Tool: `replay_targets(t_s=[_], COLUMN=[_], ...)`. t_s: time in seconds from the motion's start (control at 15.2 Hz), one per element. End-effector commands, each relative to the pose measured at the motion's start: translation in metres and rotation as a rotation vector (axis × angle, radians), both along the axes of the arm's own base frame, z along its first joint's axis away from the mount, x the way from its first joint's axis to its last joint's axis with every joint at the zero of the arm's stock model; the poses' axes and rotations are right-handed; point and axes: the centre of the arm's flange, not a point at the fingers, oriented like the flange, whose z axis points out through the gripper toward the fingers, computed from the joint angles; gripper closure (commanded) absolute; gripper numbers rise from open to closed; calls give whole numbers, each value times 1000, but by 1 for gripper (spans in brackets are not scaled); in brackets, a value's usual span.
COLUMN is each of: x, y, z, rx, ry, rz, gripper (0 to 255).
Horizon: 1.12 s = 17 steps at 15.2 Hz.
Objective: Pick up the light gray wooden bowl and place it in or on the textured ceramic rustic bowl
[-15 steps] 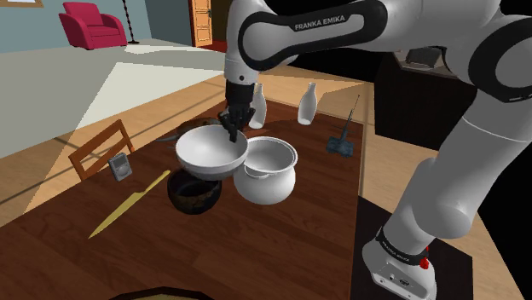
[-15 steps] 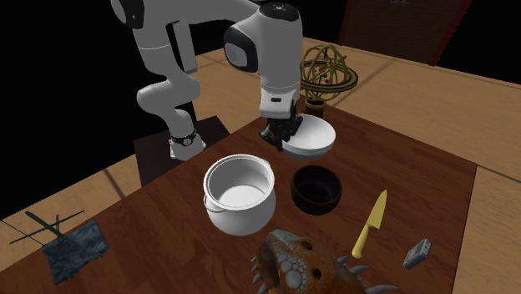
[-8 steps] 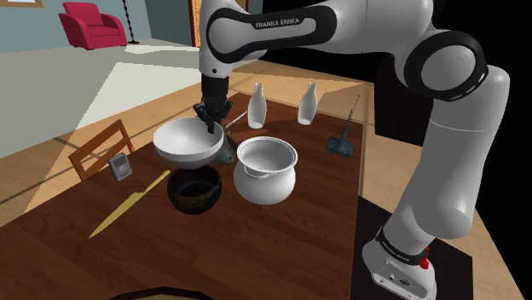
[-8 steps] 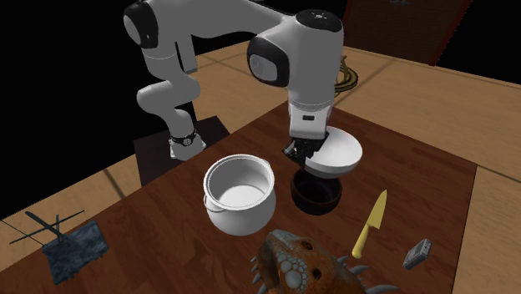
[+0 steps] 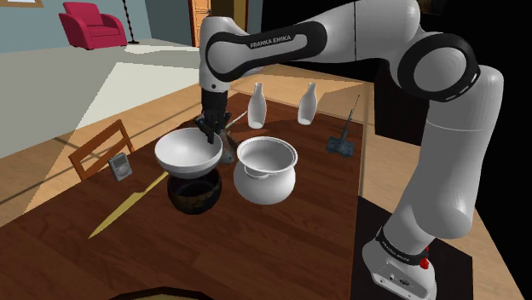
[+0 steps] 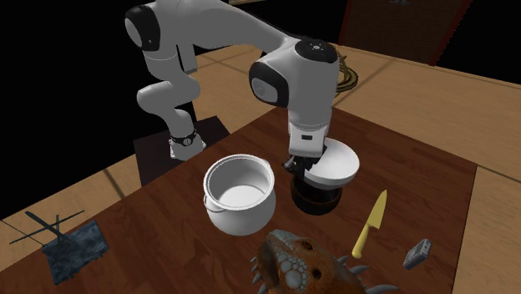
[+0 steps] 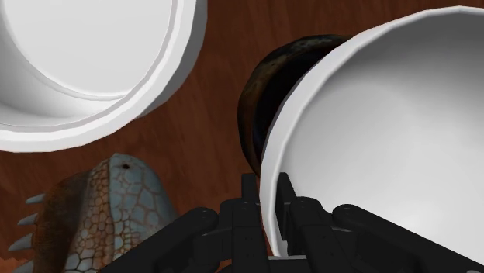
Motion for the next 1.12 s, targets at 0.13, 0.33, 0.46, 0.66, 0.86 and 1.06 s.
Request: replay_targets(t_s=[0.13,0.33,0.46,0.66,0.86,1.06], x=[0,0,0,0,0,0], y=[1,1,1,1,1,1], z=[-20,-36,-47,-47,-47,-47], rx=[1,1,1,1,1,1], ry=[-1,-1,-1,-1,-1,-1], rz=[0,0,0,0,0,0], gripper=[255,255,255,255,255,0])
